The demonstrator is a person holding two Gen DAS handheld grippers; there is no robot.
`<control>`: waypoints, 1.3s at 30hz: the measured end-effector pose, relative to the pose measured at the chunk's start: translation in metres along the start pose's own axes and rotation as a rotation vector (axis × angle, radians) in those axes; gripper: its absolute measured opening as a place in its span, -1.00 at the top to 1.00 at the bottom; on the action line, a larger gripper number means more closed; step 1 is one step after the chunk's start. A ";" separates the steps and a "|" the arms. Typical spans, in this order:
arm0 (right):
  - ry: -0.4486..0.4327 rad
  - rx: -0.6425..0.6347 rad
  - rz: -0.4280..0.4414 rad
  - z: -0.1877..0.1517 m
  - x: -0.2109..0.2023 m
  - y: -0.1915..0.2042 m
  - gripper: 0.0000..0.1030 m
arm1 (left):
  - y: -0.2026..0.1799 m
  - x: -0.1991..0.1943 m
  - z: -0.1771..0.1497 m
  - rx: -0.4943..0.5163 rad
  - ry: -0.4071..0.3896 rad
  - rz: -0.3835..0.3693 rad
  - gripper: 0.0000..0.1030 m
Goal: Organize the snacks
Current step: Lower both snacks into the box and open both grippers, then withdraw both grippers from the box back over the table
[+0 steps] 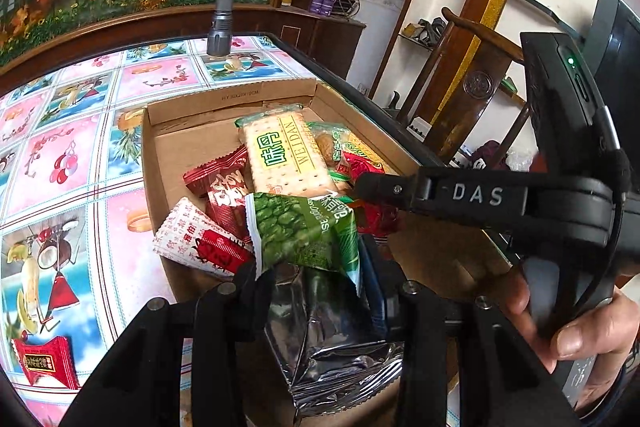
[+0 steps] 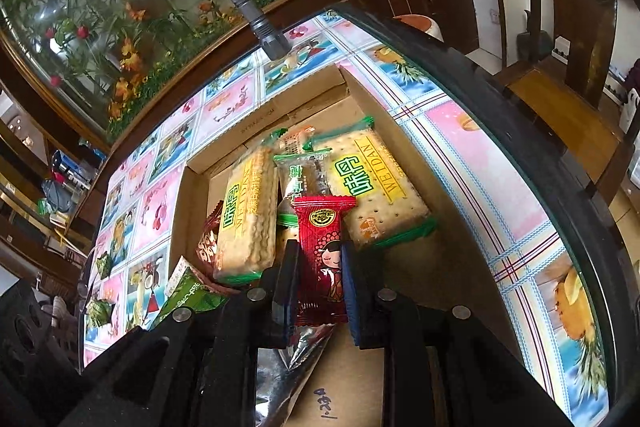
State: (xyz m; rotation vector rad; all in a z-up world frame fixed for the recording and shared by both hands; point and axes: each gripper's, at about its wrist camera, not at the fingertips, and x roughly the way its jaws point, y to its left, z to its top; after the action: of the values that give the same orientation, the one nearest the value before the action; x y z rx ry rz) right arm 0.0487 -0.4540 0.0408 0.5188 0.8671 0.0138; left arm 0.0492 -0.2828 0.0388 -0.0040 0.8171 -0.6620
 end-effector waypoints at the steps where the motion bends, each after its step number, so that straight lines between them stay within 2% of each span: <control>1: 0.000 0.008 0.009 0.000 -0.001 -0.001 0.54 | 0.000 0.000 0.000 0.001 0.001 -0.003 0.24; 11: -0.027 0.021 0.044 0.001 -0.008 0.001 0.52 | -0.006 -0.002 -0.001 0.018 0.000 -0.027 0.00; 19: -0.051 0.044 0.019 0.002 -0.011 -0.004 0.51 | -0.016 -0.018 -0.001 0.054 -0.030 -0.044 -0.04; 22: -0.064 0.040 0.009 0.003 -0.013 -0.004 0.51 | -0.014 -0.028 -0.001 0.056 -0.050 -0.038 -0.12; 32: -0.072 0.024 -0.013 0.004 -0.011 -0.002 0.51 | 0.027 -0.066 -0.003 0.011 -0.123 0.057 -0.21; 39: -0.111 -0.016 -0.011 0.003 -0.013 0.006 0.41 | 0.078 -0.093 -0.009 -0.096 -0.165 0.151 -0.25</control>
State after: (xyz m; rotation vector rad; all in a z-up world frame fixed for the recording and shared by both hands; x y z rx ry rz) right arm 0.0436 -0.4529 0.0540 0.4952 0.7611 -0.0173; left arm 0.0391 -0.1670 0.0754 -0.0822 0.6822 -0.4725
